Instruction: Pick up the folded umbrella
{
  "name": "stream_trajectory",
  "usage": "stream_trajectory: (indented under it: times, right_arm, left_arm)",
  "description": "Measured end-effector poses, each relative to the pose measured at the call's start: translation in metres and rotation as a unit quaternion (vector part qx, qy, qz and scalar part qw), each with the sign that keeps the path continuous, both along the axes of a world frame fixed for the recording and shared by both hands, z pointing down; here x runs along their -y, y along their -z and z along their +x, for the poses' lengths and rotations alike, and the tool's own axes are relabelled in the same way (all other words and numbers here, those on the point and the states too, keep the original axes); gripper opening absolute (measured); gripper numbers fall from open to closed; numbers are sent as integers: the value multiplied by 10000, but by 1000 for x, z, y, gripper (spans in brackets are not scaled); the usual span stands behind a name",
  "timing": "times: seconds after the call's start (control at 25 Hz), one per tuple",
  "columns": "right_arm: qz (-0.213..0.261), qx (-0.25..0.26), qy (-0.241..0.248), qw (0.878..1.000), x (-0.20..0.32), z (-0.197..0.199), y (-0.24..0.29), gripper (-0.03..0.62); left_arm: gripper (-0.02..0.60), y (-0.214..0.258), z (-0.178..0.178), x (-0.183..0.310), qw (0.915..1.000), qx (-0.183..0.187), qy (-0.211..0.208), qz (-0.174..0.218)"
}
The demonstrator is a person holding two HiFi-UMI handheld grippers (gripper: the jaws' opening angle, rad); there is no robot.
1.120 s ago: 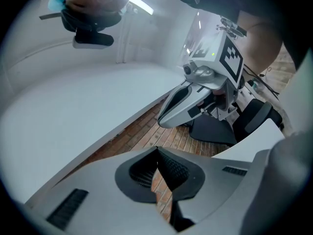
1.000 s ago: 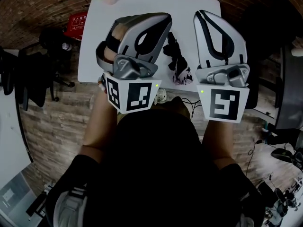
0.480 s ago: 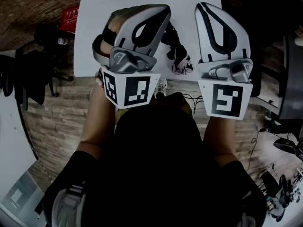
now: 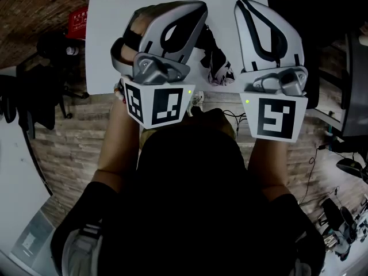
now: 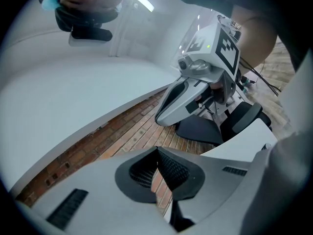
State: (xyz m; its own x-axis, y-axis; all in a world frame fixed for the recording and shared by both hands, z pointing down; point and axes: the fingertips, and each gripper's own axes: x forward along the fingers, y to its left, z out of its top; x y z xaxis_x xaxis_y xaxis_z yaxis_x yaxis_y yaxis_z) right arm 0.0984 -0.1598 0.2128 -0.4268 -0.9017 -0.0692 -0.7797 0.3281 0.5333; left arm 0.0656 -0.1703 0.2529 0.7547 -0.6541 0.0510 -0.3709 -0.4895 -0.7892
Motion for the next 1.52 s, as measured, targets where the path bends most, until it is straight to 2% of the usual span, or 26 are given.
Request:
stream_trajectory:
  times: [0.4, 0.6, 0.92, 1.2, 1.52]
  right_arm:
    - [-51, 6, -11, 10000, 6, -1, -7, 31]
    - [-159, 56, 27, 9999, 9, -3, -14, 31]
    - [-625, -109, -45, 9980, 18, -8, -51, 31]
    - [-1417, -306, -109, 9894, 25, -7, -113, 31]
    - [-1786, -321, -89, 9834, 26, -9, -145, 32]
  left_arm:
    - [12, -6, -3, 8, 10000, 66, 12, -67]
    - [12, -3, -6, 10, 10000, -18, 43, -70]
    - [12, -1, -9, 11, 9999, -34, 49, -100]
    - [12, -3, -12, 14, 9999, -60, 89, -103]
    - [12, -5, -19, 22, 9994, -66, 286, -168]
